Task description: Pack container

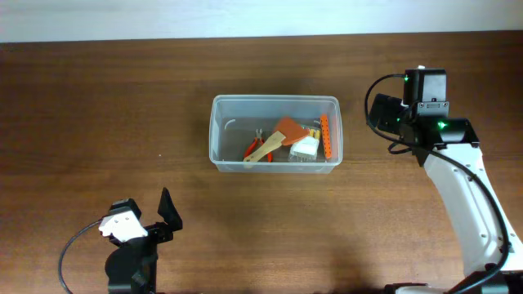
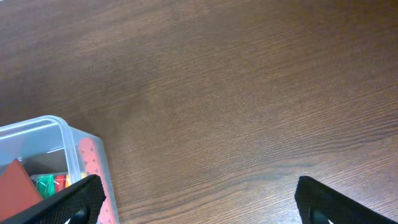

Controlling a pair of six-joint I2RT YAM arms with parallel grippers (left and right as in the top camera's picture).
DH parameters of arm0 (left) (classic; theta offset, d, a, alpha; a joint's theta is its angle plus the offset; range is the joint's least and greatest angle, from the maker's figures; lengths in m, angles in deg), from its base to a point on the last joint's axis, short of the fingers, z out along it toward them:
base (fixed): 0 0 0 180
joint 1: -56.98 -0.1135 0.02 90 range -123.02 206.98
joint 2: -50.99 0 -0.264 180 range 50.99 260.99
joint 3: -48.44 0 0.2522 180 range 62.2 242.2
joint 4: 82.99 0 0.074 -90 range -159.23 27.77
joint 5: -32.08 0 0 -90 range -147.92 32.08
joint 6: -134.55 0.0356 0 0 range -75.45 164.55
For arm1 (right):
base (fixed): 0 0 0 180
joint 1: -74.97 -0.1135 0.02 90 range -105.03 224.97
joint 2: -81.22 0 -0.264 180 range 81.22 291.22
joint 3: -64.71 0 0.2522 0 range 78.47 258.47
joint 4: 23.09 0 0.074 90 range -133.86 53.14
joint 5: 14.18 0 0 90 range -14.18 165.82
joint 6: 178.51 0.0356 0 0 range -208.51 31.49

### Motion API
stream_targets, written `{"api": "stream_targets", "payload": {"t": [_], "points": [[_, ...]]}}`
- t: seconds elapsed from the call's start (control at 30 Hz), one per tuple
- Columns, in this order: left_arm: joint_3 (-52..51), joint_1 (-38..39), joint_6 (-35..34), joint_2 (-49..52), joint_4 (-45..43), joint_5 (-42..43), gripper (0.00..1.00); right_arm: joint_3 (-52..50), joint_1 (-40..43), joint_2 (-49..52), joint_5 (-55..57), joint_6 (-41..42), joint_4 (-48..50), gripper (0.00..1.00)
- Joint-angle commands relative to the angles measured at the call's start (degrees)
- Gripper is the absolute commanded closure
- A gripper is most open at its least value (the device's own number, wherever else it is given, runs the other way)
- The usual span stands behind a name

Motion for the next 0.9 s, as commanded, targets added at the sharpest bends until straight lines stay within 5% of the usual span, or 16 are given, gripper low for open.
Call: {"api": "stream_targets", "payload": {"t": [0.0,0.37,0.87], "points": [[-0.44,0.33,0.5,-0.63,-0.31,0.2,0.01,-0.13,0.15,0.09,0.92,0.5,0.15,0.01],[-0.44,0.33,0.5,-0.63,-0.31,0.2,0.01,-0.13,0.09,-4.76,0.92,0.5,0.13,0.01],[-0.44,0.33,0.5,-0.63,-0.31,0.2,0.01,-0.13,0.09,-40.33,0.92,0.5,0.11,0.01]]}}
